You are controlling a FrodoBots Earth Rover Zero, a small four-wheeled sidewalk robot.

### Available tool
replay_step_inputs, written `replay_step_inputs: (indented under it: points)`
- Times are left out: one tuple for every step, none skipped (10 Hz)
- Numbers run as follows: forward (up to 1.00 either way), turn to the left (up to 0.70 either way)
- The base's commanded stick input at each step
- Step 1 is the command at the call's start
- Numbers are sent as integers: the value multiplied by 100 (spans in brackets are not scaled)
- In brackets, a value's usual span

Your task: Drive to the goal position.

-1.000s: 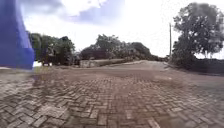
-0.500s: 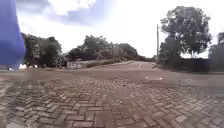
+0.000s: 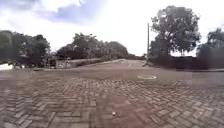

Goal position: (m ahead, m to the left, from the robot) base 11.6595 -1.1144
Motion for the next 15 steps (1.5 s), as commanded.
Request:
replay_step_inputs:
  points:
    - [70,0]
    - [70,0]
    - [70,0]
    - [70,0]
    - [70,0]
    - [70,0]
    - [70,0]
    - [70,0]
    - [70,0]
    - [70,0]
    - [70,0]
    - [70,0]
    - [70,0]
    - [70,0]
    - [70,0]
